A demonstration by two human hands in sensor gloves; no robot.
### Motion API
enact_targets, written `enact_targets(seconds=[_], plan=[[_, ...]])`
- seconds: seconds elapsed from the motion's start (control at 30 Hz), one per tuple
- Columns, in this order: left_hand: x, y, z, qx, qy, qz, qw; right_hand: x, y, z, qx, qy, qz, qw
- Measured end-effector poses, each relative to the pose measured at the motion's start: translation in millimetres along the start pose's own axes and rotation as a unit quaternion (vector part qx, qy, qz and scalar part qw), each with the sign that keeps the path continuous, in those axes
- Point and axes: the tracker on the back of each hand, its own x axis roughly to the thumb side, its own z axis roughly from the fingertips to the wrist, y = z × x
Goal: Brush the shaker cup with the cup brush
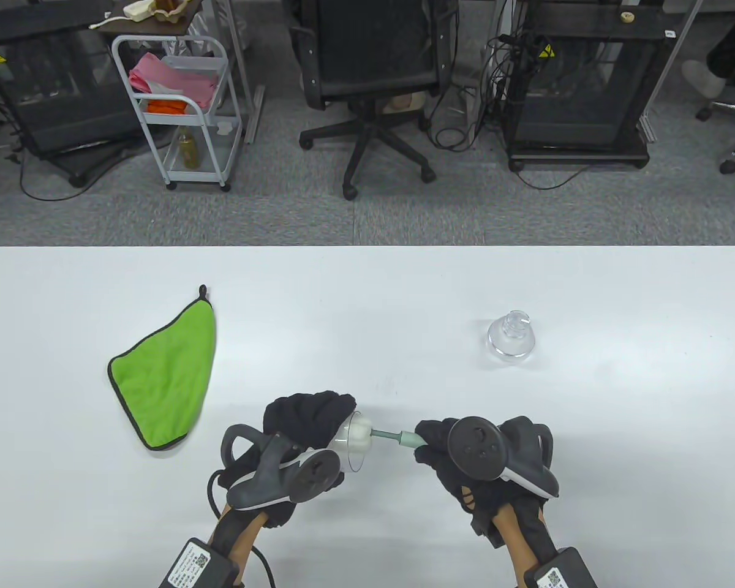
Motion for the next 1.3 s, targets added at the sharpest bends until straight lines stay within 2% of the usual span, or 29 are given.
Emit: enact_targets(seconds=[0.1,0.27,0.33,0.4,0.53,0.67,0.73,0.8,0.93,1.1,1.2,1.3], plan=[[-1.7,0.5,0.9,-0.002,0.003,-0.011,1.000,-1.4,3.4,-2.5,0.036,0.001,0.012,0.999],[2.1,1.6,1.9,0.004,0.010,-0.049,0.999,-3.6,3.1,-0.3,0.090,-0.013,-0.031,0.995],[0.5,-0.1,1.9,0.004,0.011,-0.055,0.998,-4.4,0.6,0.4,0.083,-0.026,-0.051,0.995],[-3.5,-3.4,1.3,0.002,0.018,-0.023,1.000,-7.2,-2.7,1.0,0.052,-0.033,-0.054,0.997],[-8.9,-3.0,1.4,0.006,0.036,-0.024,0.999,-14.6,-5.8,1.7,0.021,-0.012,-0.057,0.998],[-24.4,-3.9,4.3,0.021,0.089,0.051,0.994,-28.4,-13.4,5.0,0.010,0.011,-0.074,0.997],[-35.0,-8.4,6.9,0.033,0.127,0.090,0.987,-41.5,-19.3,7.4,-0.017,0.024,-0.122,0.992],[-45.4,-13.2,9.0,0.036,0.150,0.128,0.980,-57.0,-26.0,11.9,-0.043,0.052,-0.143,0.987],[-56.1,-20.8,10.5,0.042,0.173,0.219,0.959,-86.5,-31.2,16.9,-0.072,0.122,-0.129,0.982],[-60.2,-22.3,9.6,0.044,0.169,0.278,0.944,-126.4,-22.2,18.1,-0.068,0.216,-0.111,0.968],[-59.7,-21.5,9.1,0.046,0.163,0.291,0.942,-153.8,-10.2,19.1,-0.050,0.298,-0.078,0.950],[-58.7,-23.0,8.1,0.042,0.155,0.295,0.942,-169.0,2.3,16.4,-0.025,0.330,-0.047,0.942]])
